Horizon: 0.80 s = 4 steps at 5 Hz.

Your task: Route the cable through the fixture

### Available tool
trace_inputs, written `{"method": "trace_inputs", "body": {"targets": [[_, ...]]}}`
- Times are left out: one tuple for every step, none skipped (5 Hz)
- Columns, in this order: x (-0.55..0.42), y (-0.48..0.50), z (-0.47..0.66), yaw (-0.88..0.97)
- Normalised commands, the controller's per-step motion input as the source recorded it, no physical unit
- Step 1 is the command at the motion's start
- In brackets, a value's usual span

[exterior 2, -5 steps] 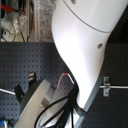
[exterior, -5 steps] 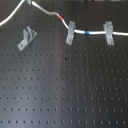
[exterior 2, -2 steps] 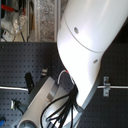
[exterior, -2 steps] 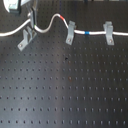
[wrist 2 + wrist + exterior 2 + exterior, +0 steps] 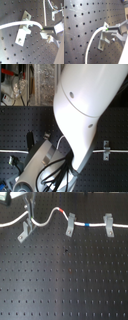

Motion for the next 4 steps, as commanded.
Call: {"method": "trace_inputs", "body": {"targets": [[-0.347,0.071,0.09,0.48],[-0.396,-0.04,0.18,0.44],[-0.398,-0.065,0.11,0.41],[-0.309,-0.055,0.04,0.37]]}}
